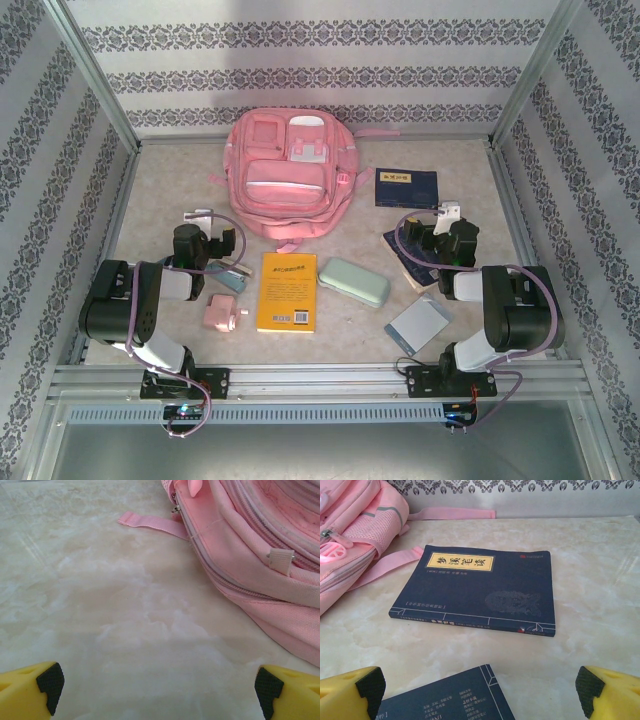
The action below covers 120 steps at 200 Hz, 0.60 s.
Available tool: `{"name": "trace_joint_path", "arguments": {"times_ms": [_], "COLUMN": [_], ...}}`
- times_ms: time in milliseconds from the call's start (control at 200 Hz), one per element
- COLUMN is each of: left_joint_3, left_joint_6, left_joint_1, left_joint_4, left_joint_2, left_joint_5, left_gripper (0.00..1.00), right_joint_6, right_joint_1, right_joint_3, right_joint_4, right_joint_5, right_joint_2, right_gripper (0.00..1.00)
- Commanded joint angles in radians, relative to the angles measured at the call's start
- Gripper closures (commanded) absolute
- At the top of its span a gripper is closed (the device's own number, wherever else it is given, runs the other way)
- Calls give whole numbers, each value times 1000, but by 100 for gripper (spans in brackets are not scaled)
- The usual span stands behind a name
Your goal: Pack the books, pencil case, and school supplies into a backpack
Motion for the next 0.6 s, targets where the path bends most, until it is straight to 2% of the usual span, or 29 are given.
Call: {"name": "trace_joint_path", "arguments": {"times_ms": [0, 110, 160, 215, 305, 380, 430, 505, 595], "left_joint_3": [11, 19, 36, 76, 151, 212, 253, 358, 575], "left_joint_6": [-12, -9, -15, -32, -61, -82, -140, -215, -214], "left_joint_1": [8, 8, 8, 5, -10, -41, -78, -148, -305], "left_joint_4": [37, -39, -128, -267, -457, -568, -610, -759, -1054], "left_joint_2": [-22, -90, -157, -255, -412, -540, -605, -662, -634], "left_joint_5": [15, 17, 11, -15, -34, -23, -29, -42, -234], "left_gripper": [1, 1, 1, 1, 1, 1, 1, 0, 1], "right_joint_6": [2, 15, 5, -17, -1, 68, 76, 42, -10], "right_joint_1": [12, 8, 16, 52, 99, 151, 210, 341, 528], "right_joint_3": [11, 20, 34, 69, 70, 111, 158, 235, 355], "right_joint_4": [11, -26, -124, -261, -307, -437, -544, -695, -869], "right_joint_5": [14, 24, 40, 113, 127, 201, 212, 262, 336], "right_joint_2": [-13, -53, -127, -218, -354, -474, -549, -642, -729], "right_gripper": [2, 2, 2, 2, 2, 2, 2, 2, 2]}}
